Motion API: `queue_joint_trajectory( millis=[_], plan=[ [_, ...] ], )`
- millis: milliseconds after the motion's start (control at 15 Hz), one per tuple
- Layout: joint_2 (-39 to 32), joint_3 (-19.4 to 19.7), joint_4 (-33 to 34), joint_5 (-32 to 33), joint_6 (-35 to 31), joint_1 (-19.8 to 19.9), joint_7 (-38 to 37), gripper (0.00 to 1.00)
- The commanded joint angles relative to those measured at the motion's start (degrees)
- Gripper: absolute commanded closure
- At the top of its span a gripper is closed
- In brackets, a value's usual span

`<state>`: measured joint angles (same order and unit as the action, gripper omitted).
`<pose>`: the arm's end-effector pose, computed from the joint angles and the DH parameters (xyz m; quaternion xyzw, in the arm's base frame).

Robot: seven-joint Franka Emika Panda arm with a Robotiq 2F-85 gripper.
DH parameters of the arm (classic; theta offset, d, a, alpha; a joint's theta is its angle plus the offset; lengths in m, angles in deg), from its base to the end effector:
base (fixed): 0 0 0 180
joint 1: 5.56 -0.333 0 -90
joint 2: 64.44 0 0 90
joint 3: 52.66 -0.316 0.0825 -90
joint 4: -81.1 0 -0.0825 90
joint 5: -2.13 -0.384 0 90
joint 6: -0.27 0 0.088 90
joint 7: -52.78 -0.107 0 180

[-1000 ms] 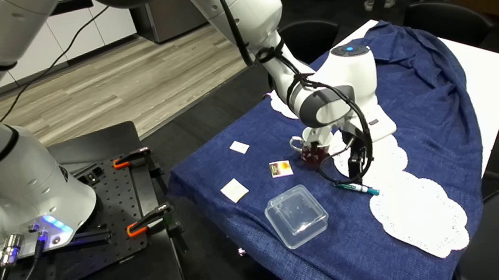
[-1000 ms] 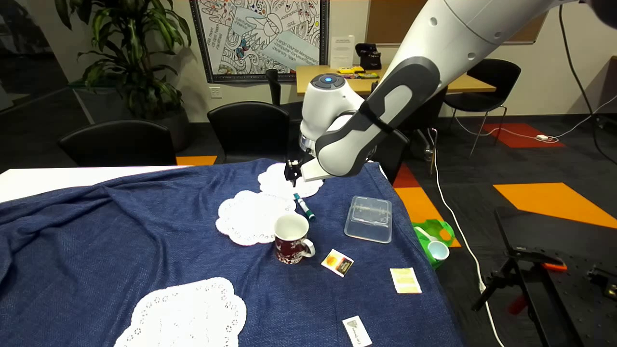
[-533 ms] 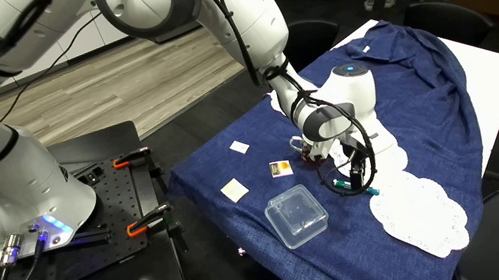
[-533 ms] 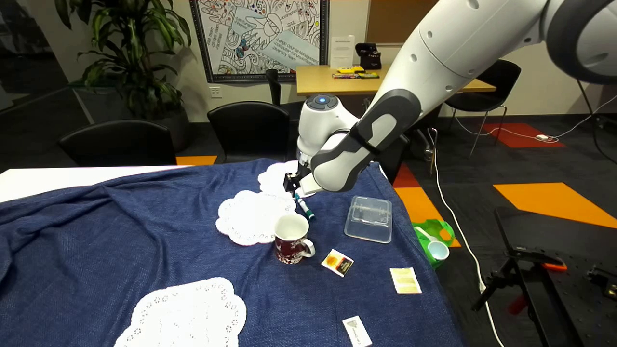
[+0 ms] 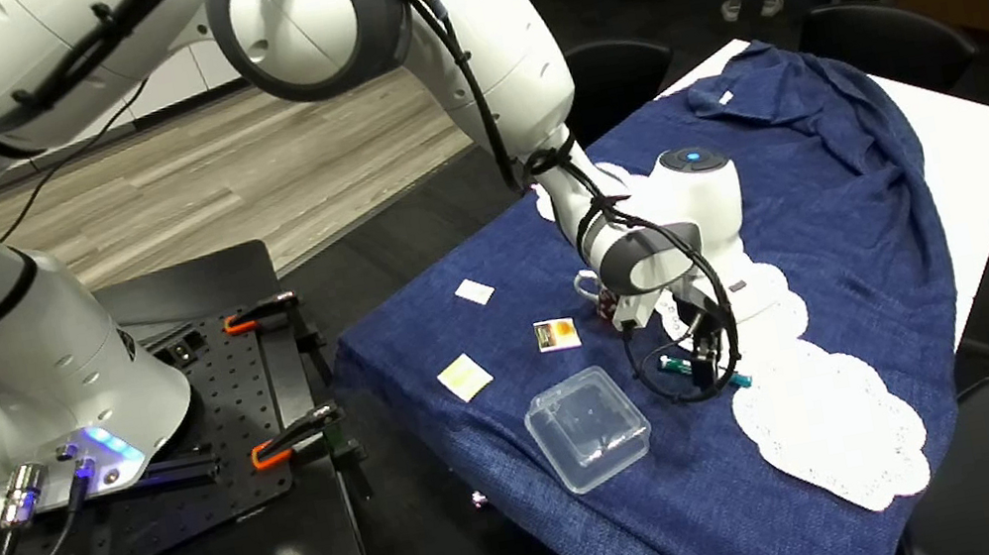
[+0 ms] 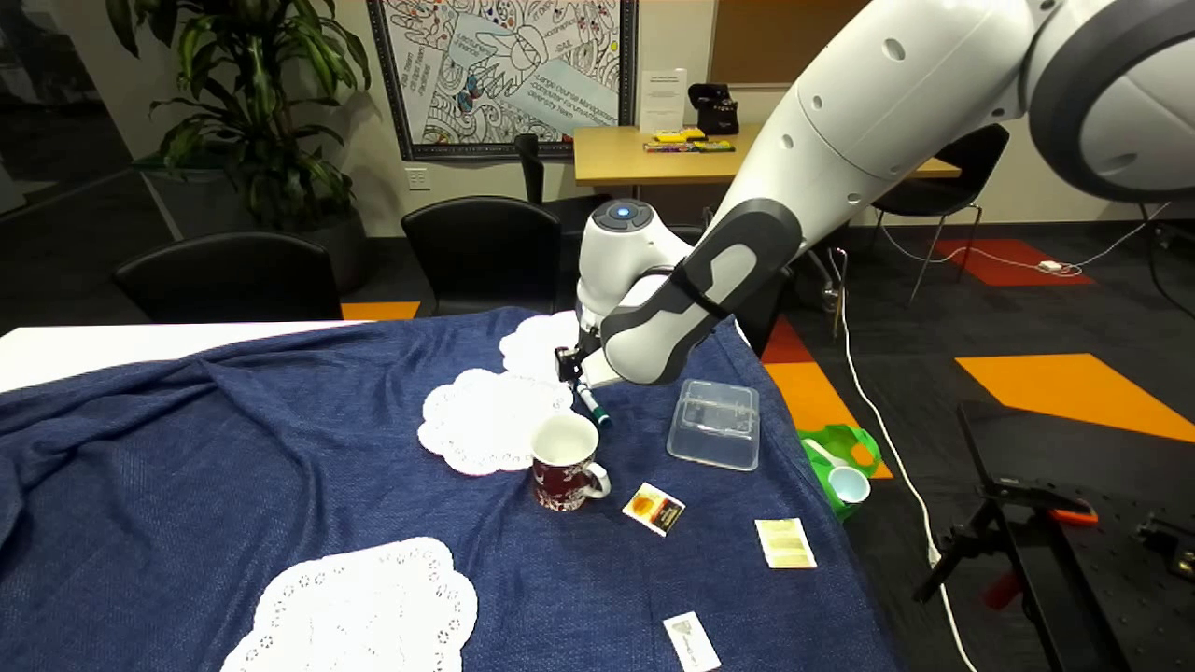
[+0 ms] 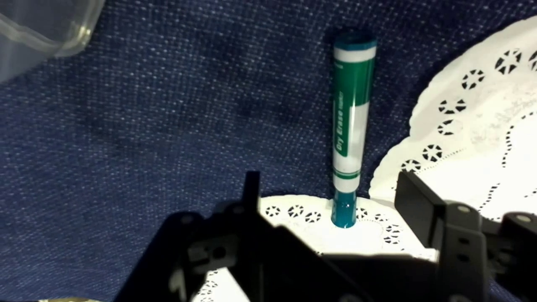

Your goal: Put the marker in the mug

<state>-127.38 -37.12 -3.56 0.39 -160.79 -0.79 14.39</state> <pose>0.6795 -0.2145 0.0590 0.8926 -0.4181 0.1479 0.0809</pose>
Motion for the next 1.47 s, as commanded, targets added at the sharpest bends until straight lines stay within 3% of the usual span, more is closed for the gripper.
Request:
queue_joint_trajectory(
  millis=[0,533,667,800,933,1000,1400],
  plan=[
    [-1.28,0.87,1.96,-1.96,1.38,-0.3,2.01,0.23],
    [-2.44,0.9,2.65,-1.73,2.13,-0.67,3.35,0.42],
    [-2.66,0.98,2.85,-1.72,2.22,-0.77,3.26,0.55],
    [-2.79,1.04,2.98,-1.69,2.16,-0.94,3.2,0.8],
    [-2.92,1.08,3.13,-1.67,2.12,-1.07,3.18,0.96],
    [-2.99,1.16,3.27,-1.62,2.16,-1.19,3.13,0.99],
    [0.66,2.29,-0.01,-1.57,2.72,-2.78,2.38,0.95]
  ],
)
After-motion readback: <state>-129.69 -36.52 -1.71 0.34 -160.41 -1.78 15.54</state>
